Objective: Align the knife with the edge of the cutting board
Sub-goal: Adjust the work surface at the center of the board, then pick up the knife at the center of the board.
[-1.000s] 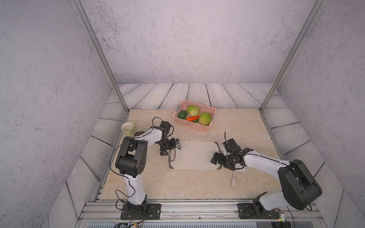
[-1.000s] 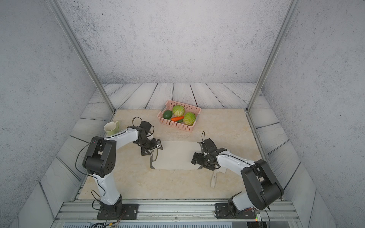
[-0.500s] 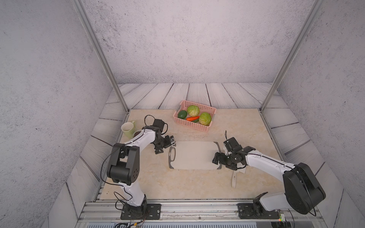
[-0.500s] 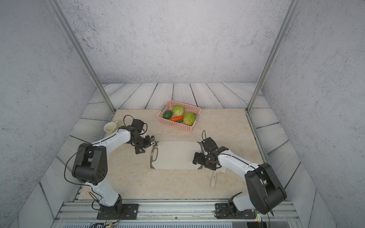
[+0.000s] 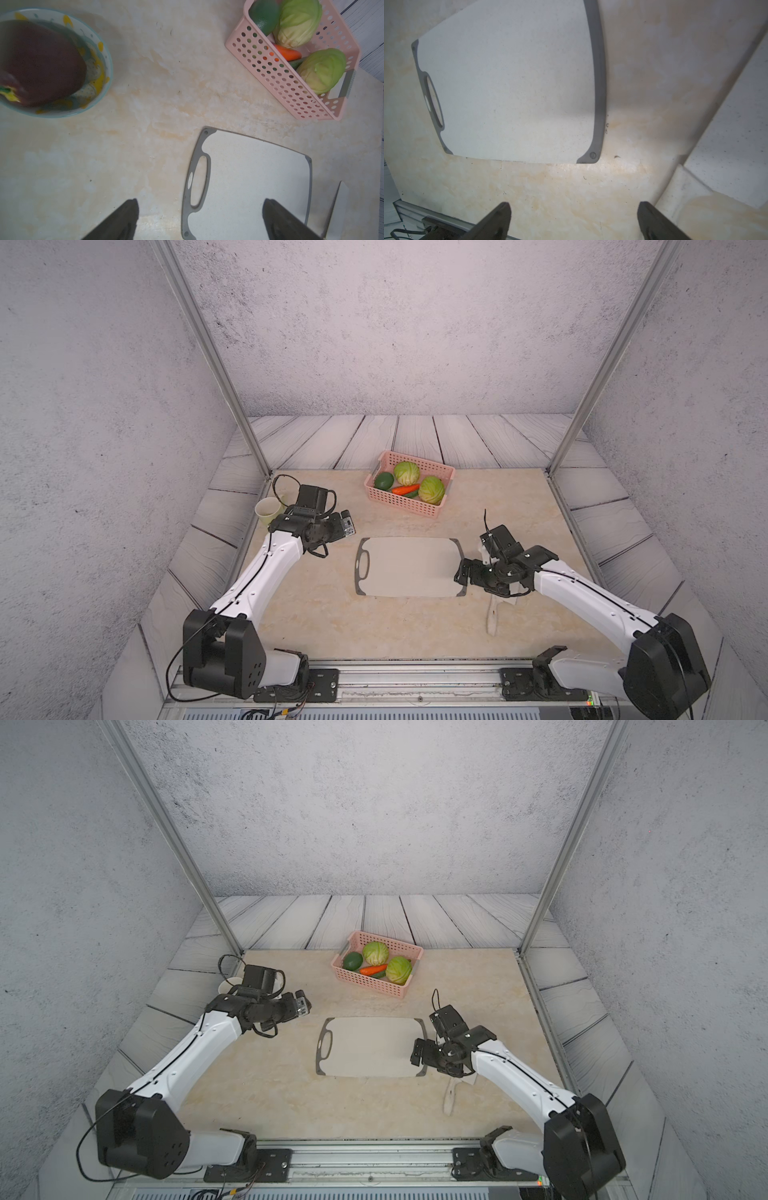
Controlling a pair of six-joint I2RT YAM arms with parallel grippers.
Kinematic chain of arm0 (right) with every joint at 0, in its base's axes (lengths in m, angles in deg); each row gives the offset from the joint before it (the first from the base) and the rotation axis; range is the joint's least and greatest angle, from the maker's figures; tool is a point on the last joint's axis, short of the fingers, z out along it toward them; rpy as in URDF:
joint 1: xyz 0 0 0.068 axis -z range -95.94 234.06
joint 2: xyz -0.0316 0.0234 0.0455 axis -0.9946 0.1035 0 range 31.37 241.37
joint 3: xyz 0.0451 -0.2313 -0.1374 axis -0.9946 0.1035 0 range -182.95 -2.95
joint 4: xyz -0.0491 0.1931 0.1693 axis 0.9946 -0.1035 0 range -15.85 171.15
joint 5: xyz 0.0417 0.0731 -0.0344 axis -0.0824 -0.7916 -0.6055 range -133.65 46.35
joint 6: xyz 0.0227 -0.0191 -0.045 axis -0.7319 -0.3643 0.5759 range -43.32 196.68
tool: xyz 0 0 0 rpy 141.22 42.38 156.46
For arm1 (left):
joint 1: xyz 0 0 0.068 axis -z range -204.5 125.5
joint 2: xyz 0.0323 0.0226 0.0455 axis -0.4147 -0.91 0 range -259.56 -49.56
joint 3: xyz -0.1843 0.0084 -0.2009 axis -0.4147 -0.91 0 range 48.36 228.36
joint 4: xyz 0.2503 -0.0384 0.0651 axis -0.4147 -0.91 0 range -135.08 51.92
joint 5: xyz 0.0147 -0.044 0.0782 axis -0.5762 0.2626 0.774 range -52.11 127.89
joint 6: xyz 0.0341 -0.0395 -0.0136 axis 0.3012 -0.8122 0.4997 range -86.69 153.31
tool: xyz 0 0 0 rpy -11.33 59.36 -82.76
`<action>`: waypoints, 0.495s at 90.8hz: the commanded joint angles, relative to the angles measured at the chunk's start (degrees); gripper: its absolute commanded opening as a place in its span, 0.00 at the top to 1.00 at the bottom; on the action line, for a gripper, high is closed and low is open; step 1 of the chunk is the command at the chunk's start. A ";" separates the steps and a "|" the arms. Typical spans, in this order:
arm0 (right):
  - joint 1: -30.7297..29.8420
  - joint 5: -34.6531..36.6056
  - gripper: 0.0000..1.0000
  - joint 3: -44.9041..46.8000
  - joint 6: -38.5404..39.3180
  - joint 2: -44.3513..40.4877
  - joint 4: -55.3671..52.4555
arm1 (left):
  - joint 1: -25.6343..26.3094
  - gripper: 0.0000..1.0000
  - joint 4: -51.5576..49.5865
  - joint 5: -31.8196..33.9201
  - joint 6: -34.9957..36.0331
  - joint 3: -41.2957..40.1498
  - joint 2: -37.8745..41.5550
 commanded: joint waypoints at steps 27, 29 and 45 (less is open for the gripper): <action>-0.20 4.60 0.01 6.01 -3.72 -9.68 -8.15 | 1.70 0.02 1.08 -0.17 2.59 0.02 2.55; -0.17 4.83 0.01 6.69 -4.08 -10.03 -8.14 | 1.83 0.02 1.04 -0.13 2.73 0.08 2.62; -0.18 5.56 0.03 10.70 -5.78 -10.89 -6.49 | 4.31 0.02 0.81 2.21 4.18 0.18 3.47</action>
